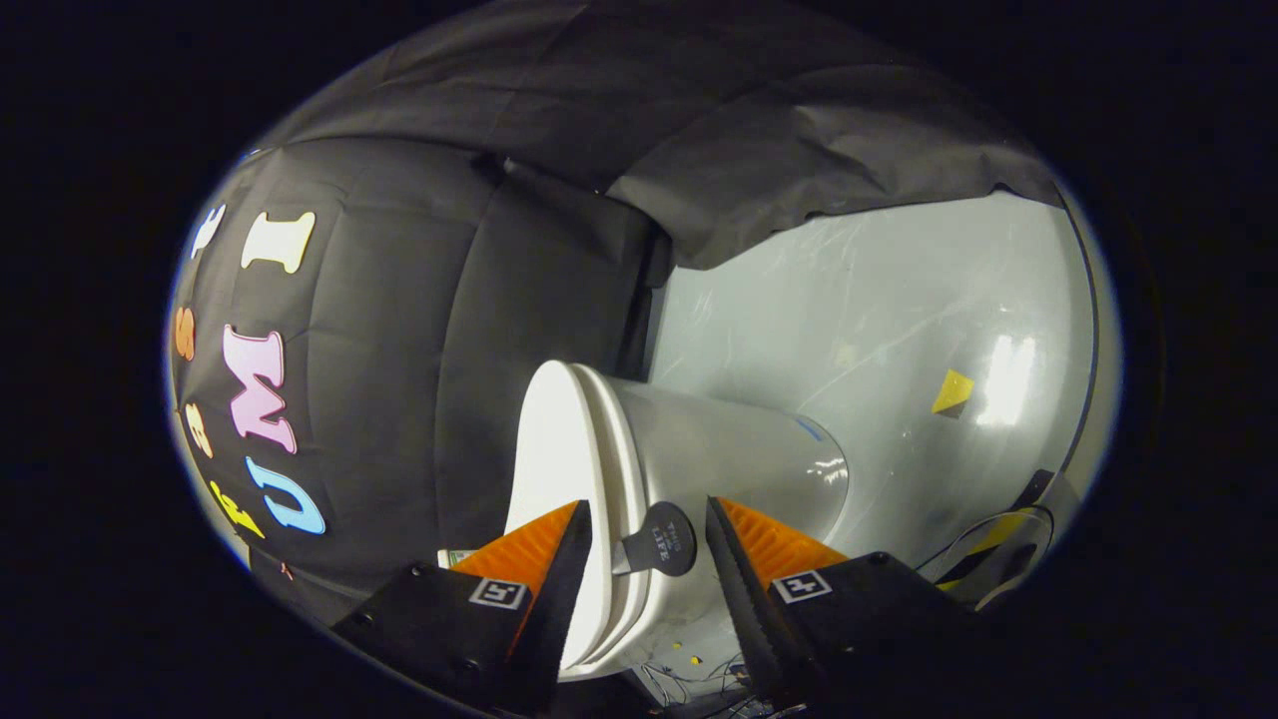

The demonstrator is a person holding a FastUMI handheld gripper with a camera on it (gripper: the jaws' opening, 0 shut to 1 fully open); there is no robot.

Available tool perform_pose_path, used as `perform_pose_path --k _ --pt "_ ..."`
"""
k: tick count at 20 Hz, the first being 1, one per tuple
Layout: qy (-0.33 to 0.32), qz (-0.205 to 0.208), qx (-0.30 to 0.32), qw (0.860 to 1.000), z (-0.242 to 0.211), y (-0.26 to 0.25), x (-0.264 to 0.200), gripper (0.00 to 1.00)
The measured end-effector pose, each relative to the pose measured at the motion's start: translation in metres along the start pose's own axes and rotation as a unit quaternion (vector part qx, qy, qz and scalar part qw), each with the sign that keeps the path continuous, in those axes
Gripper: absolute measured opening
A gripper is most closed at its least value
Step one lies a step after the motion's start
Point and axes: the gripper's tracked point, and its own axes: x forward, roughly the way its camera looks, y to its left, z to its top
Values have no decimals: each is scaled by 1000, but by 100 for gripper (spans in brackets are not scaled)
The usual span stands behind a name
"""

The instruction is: Open the toilet lid.

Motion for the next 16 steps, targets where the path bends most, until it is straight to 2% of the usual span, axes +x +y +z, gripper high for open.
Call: perform_pose_path --k 1,2,3,6,8,9,11,16 --pt "10 2 11 1000 -4 -2 5 71" --pt "12 9 21 1000 -5 -1 6 61" --pt "10 22 28 999 -5 1 9 58" --pt "6 33 45 998 -10 -4 21 23" --pt "6 37 48 998 -8 -3 12 17" --pt "1 43 38 998 -6 -3 11 17" --pt "0 48 34 998 -7 4 10 5" --pt "-12 67 45 997 -2 19 5 5"
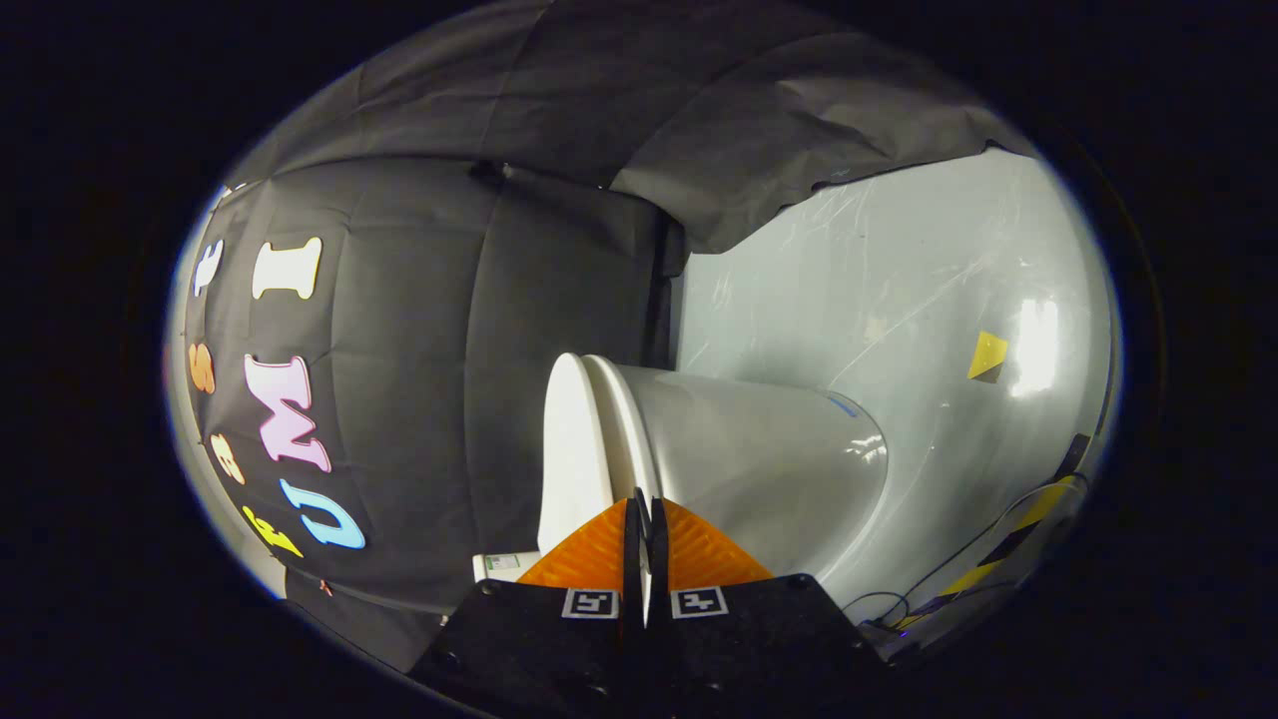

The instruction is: Open the toilet lid.

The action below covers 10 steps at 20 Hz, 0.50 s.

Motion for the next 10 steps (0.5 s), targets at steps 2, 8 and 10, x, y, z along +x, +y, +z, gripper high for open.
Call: perform_pose_path --k 2,8,10 --pt "-11 17 -12 1000 0 13 -6 5" --pt "-52 30 -66 996 -8 69 -26 5" --pt "-58 43 -101 992 -17 100 -34 5"
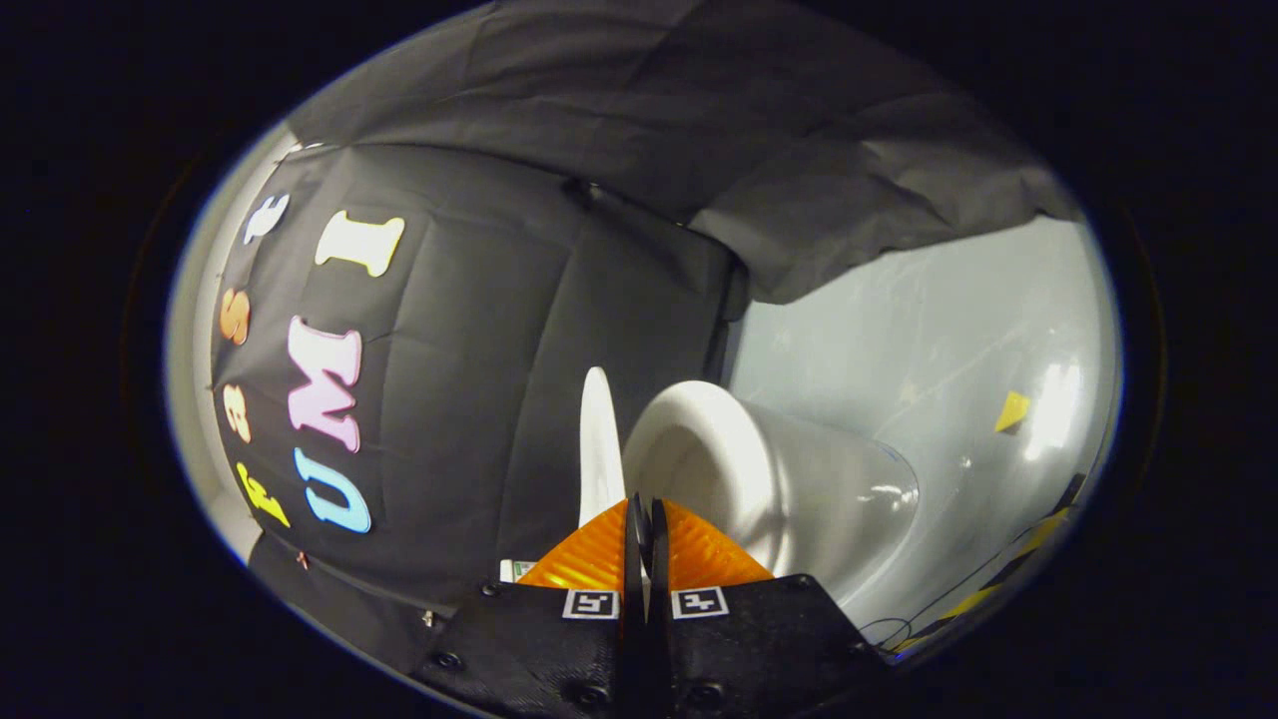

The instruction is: Open the toilet lid.

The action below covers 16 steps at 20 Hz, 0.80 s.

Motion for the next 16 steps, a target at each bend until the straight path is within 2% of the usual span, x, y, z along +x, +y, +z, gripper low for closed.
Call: perform_pose_path --k 6,9,16 --pt "-18 45 -92 995 -8 92 -27 5" --pt "-24 64 -140 988 -31 143 -39 5" --pt "-28 65 -255 964 -81 217 -58 5"
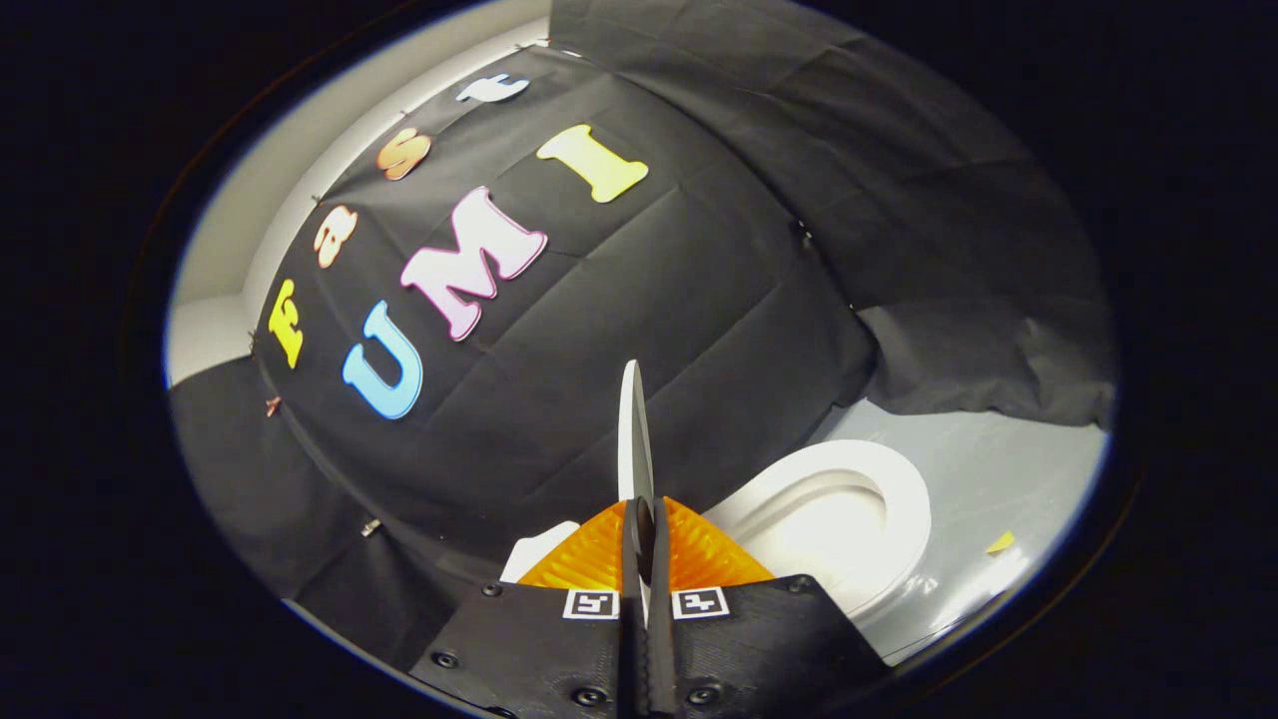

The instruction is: Open the toilet lid.

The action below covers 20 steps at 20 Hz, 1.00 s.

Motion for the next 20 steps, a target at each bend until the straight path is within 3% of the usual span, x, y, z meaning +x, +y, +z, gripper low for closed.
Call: perform_pose_path --k 7,15,20 --pt "7 -7 -120 993 -23 82 -5 5" --pt "-2 -5 -262 965 -68 164 -7 5" --pt "-8 -4 -320 947 -94 204 -5 5"
